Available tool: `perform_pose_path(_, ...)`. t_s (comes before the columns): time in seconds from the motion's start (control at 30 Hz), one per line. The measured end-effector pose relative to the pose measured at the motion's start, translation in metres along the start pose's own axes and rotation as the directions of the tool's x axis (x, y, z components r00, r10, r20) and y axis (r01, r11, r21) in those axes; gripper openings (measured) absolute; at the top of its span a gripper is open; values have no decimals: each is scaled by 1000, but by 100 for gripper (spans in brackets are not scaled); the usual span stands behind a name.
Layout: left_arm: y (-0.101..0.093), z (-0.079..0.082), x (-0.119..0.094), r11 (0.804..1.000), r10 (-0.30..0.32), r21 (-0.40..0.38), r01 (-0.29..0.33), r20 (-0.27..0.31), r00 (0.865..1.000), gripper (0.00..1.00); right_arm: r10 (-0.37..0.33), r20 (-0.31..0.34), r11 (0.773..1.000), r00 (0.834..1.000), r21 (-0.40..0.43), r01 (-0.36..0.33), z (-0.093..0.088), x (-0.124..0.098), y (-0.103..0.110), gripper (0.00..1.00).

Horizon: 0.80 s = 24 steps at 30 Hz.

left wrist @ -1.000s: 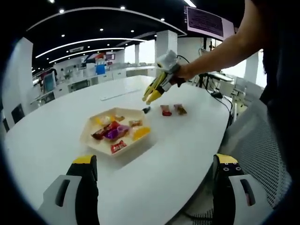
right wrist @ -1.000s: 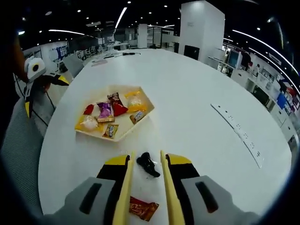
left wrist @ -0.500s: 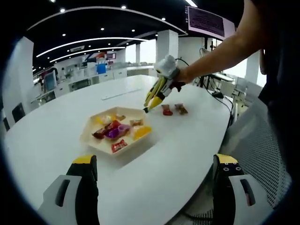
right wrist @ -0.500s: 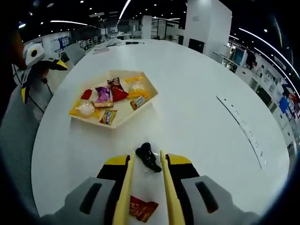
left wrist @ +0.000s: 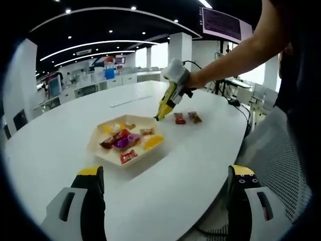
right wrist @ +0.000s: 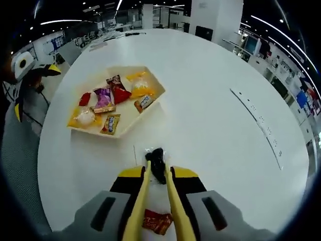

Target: Place the target food into the container with the food tongs after gripping and lifting it, then release it inside without dropping or visibly crushing the food.

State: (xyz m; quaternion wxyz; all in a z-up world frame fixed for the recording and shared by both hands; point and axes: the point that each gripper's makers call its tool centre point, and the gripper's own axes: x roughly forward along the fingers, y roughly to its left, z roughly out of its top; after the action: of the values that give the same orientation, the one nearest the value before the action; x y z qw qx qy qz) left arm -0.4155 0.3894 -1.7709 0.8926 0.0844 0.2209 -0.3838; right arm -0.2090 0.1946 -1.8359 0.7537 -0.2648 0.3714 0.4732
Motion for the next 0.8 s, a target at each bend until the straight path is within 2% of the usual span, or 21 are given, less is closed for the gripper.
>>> perform_pose_path(0.37, -1, 1, 0, 1000, -3, 5, 3, 3, 1000, 100, -16, 24, 998, 1000, 60, 14, 5, -11, -6, 18)
perform_pose_path(0.8, -1, 2, 0, 1000, -4, 8, 4, 7, 1000, 100, -70, 94, 996, 993, 69, 64, 38, -50, -26, 18)
